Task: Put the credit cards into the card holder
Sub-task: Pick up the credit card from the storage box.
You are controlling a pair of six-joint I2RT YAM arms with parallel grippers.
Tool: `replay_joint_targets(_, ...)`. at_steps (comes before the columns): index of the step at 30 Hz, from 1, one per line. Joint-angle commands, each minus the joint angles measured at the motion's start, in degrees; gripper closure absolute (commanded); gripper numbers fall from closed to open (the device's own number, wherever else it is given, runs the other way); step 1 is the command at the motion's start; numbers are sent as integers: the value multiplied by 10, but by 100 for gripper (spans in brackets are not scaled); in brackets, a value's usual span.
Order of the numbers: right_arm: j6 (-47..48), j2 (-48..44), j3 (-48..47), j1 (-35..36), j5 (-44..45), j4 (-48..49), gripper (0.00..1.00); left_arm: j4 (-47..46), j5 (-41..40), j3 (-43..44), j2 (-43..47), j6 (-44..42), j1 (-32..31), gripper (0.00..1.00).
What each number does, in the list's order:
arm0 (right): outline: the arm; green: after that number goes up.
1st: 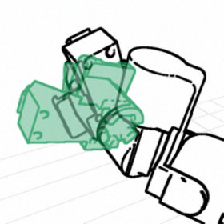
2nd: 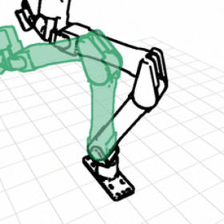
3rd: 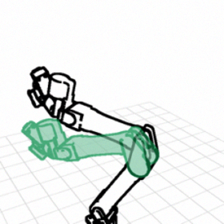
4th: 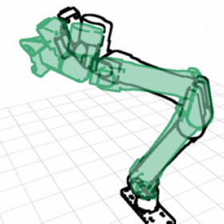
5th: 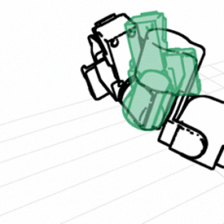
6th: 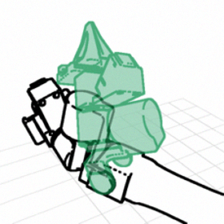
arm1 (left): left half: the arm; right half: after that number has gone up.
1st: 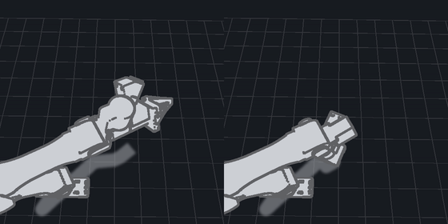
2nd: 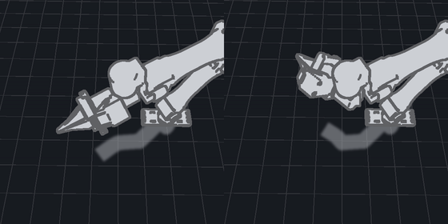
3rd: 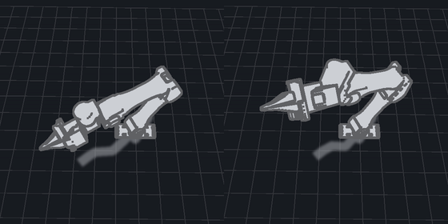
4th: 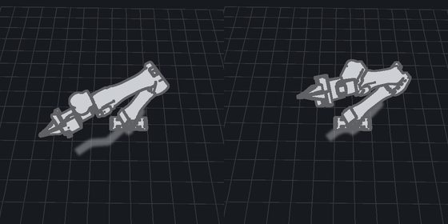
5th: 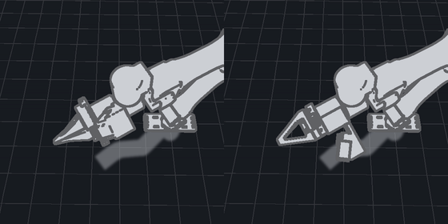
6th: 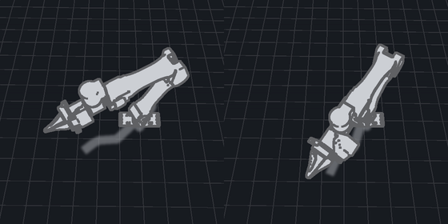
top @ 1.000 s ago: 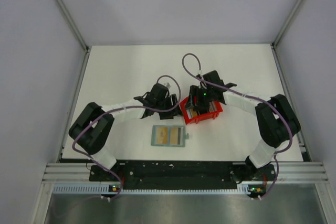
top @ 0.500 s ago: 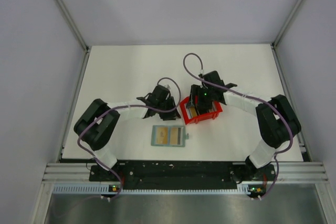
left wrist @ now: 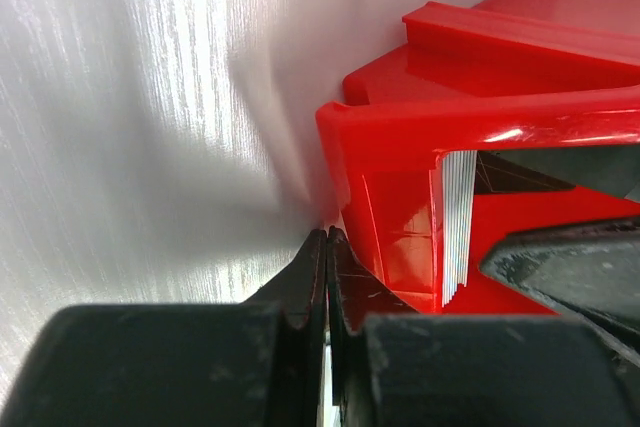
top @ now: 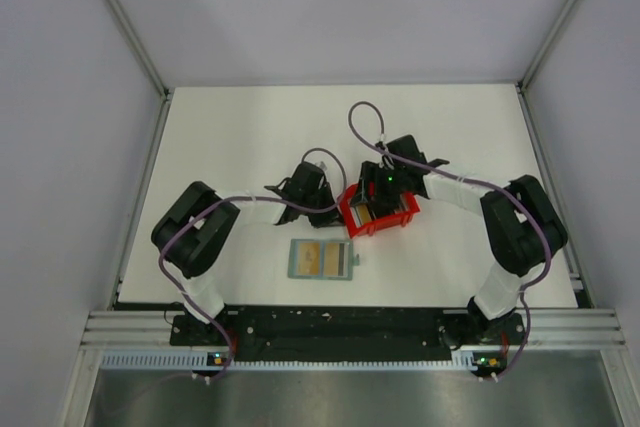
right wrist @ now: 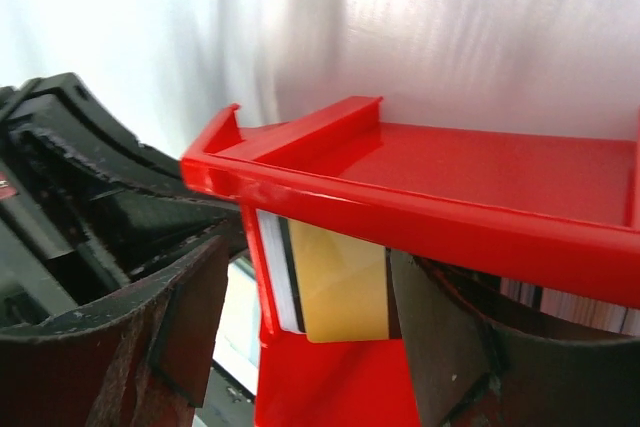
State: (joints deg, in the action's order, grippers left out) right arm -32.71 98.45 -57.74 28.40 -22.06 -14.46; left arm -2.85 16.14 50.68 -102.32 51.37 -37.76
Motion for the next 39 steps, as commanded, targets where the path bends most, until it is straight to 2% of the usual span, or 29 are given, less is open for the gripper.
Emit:
replay_joint_targets(1,-25,22,7,2,-89,56,35,-65,18,-2,-14,18,0,100)
replay_joint_targets(4,-34,26,14,2,-125,83,35,-73,21,-8,-15,22,0,100)
replay_joint_targets(7,-35,26,14,2,-120,80,35,-78,23,-12,-15,25,0,100)
replay_joint_targets(14,14,-21,0,2,31,8,33,-69,14,-20,-2,22,0,100)
replay_joint_targets(21,45,-16,3,2,85,-9,31,-71,10,-25,6,23,0,100)
replay_joint_targets(30,48,54,-14,20,-39,-11,30,-86,16,-15,-4,23,0,100)
replay_joint_targets(39,47,63,-14,27,-131,-7,31,-102,19,-6,-9,33,0,100)
